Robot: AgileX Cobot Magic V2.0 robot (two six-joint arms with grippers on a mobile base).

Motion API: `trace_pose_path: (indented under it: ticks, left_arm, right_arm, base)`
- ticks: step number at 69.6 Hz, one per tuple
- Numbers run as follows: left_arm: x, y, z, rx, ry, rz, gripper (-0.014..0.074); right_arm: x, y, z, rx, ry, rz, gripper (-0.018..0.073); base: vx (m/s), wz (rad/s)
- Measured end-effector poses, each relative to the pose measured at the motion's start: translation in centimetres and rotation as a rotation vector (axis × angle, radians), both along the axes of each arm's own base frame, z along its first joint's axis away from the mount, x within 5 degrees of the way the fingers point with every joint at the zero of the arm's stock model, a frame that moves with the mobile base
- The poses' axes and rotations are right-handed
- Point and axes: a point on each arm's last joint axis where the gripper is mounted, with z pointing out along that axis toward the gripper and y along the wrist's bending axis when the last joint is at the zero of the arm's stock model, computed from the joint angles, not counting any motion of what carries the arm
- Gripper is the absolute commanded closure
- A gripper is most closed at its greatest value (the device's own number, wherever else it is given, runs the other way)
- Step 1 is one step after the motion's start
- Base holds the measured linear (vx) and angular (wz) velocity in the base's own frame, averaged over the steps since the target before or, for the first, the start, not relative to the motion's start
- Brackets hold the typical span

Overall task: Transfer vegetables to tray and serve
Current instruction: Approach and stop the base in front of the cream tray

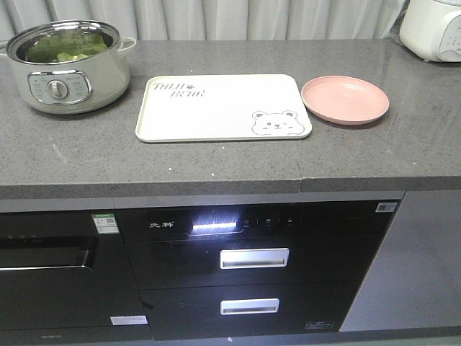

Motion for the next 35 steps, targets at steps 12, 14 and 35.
trace_pose_path:
  ticks: [12,14,35]
  left_arm:
    - [0.00,0.00,0.00,0.000,0.000,0.000,0.0602]
    - [0.00,0.00,0.00,0.000,0.000,0.000,0.0602]
    - [0.00,0.00,0.00,0.000,0.000,0.000,0.0602]
  right_arm:
    - [0.00,0.00,0.00,0.000,0.000,0.000,0.0562]
    - [0.00,0.00,0.00,0.000,0.000,0.000,0.0562]
    - [0.00,0.00,0.00,0.000,0.000,0.000,0.0562]
  base:
    - [0.09,0.01]
    - [0.09,0.00]
    - [0.08,0.01]
